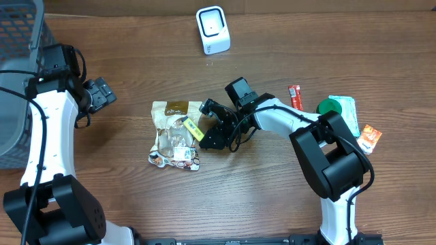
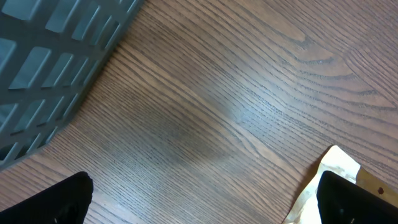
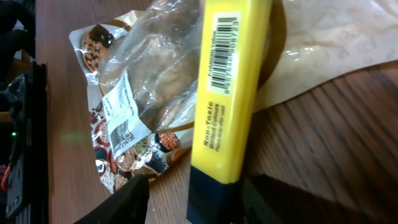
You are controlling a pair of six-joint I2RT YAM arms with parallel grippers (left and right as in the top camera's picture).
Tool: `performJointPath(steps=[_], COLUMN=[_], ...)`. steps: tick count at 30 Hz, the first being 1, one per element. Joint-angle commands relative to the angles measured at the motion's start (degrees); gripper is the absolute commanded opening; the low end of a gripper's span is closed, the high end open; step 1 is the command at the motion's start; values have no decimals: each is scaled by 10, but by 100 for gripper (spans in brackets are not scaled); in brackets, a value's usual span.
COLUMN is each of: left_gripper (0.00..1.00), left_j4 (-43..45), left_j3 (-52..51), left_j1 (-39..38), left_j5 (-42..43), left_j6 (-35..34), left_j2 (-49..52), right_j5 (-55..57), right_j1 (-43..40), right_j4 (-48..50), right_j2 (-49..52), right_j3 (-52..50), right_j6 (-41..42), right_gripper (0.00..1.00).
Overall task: Scan the item barcode
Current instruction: 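Carry the highlighter up toward the white scanner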
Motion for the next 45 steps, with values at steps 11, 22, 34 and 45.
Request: performJointPath(steps=[11,22,34,45], left_gripper=[100,100,100,100], left_j4=[2,2,2,2], left_j3=[7,7,7,7], left_j1=[2,2,2,2], left_j5=[-7,-7,-7,-7], left_j6=[2,2,2,2], left_j2=[-7,-7,-7,-7], right_j5=[-48,-26,-45,-82], right_j1=[6,14,14,-19], right_j4=[24,45,58,5], right_j2=[21,38,46,45], right_j3=[-6,-6,-6,17], right_j6=[-1,30,49,49], right_gripper=[43,38,15,4])
